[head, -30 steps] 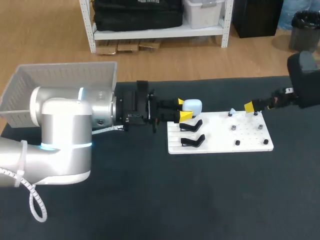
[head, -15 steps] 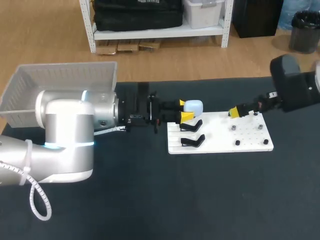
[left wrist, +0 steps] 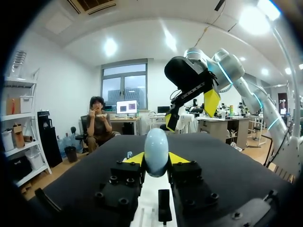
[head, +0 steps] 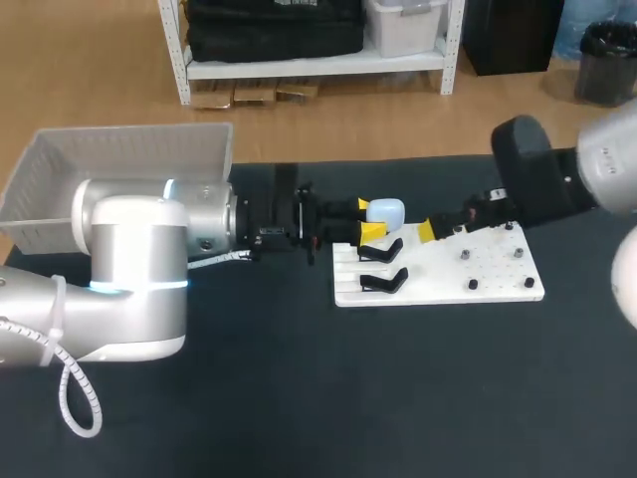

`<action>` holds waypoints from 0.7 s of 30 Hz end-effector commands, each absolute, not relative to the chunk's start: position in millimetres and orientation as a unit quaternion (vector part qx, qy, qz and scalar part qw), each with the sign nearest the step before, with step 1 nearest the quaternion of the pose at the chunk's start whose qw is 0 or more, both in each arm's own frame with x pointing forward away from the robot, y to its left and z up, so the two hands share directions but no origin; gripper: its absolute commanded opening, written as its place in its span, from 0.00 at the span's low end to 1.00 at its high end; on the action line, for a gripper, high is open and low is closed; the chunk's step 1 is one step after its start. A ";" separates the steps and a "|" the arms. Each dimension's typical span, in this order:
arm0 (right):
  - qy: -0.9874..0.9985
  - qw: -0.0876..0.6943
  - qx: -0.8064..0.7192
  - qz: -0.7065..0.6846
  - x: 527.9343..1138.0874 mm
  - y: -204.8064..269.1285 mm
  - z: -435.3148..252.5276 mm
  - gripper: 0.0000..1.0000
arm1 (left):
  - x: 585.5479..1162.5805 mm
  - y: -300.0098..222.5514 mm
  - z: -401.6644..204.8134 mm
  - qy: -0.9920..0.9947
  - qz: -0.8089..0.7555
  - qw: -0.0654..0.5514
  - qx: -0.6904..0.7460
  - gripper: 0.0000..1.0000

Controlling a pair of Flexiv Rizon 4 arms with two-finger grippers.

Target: Pick up each earbud case from the left stands, insert the matching earbuds, close the lid, and place the case in the box.

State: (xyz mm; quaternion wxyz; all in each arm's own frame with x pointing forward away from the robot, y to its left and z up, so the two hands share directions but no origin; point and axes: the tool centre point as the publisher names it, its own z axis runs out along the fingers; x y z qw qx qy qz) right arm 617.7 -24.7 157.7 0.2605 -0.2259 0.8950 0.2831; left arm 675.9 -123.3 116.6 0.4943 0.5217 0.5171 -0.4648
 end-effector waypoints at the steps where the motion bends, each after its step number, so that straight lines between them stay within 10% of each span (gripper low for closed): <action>1: 0.899 0.252 -0.226 0.280 633.3 -10.9 150.0 1.00 | 675.9 -123.3 115.6 0.516 -0.465 0.497 0.521 0.00; 21: 0.905 0.235 -0.216 0.280 650.7 3.8 139.1 1.00 | 675.9 -123.3 115.6 0.516 -0.465 0.497 0.521 0.00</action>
